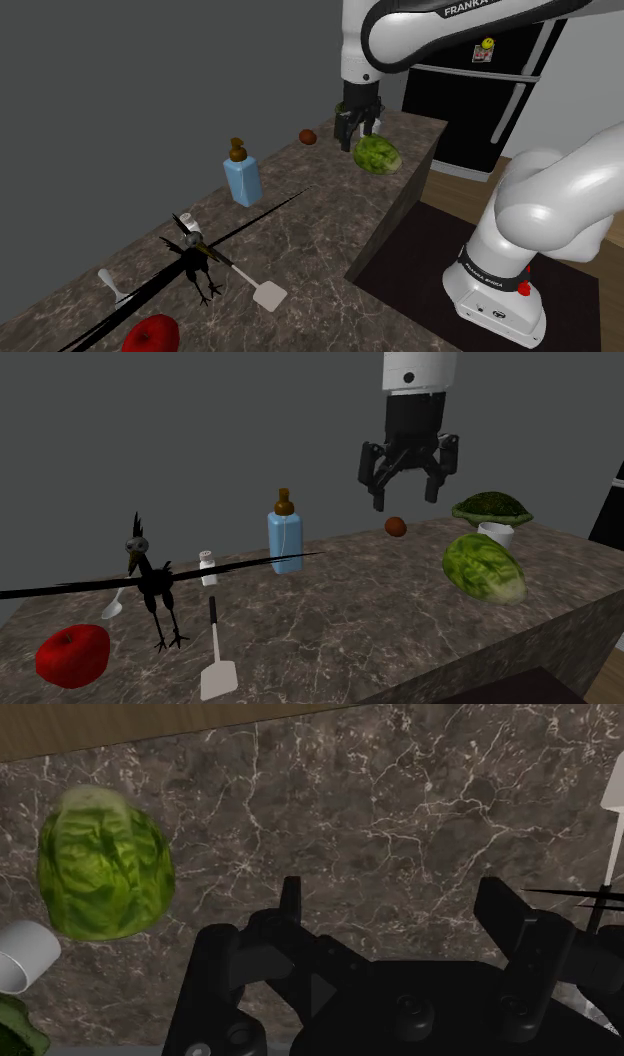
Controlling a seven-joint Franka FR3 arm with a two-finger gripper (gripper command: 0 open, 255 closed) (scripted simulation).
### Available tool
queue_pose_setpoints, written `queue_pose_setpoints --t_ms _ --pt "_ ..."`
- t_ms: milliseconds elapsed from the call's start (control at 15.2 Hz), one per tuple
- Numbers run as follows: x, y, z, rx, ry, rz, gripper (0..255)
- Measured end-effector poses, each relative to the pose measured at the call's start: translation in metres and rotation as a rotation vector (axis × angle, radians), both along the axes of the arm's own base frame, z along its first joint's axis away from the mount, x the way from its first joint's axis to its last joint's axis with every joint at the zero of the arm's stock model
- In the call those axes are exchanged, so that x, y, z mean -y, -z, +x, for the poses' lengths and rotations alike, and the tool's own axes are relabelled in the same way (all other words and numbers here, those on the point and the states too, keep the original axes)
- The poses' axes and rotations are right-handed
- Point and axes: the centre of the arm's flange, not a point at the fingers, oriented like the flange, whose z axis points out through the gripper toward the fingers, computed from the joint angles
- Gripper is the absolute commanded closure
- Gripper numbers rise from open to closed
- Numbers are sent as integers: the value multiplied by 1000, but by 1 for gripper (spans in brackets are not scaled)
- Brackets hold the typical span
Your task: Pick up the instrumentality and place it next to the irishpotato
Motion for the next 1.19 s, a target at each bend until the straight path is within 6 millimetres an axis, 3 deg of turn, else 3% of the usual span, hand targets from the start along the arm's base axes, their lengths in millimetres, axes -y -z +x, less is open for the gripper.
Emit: queue_pose_setpoints --t_ms 1188 --pt "-172 145 71 19 -70 39 0"
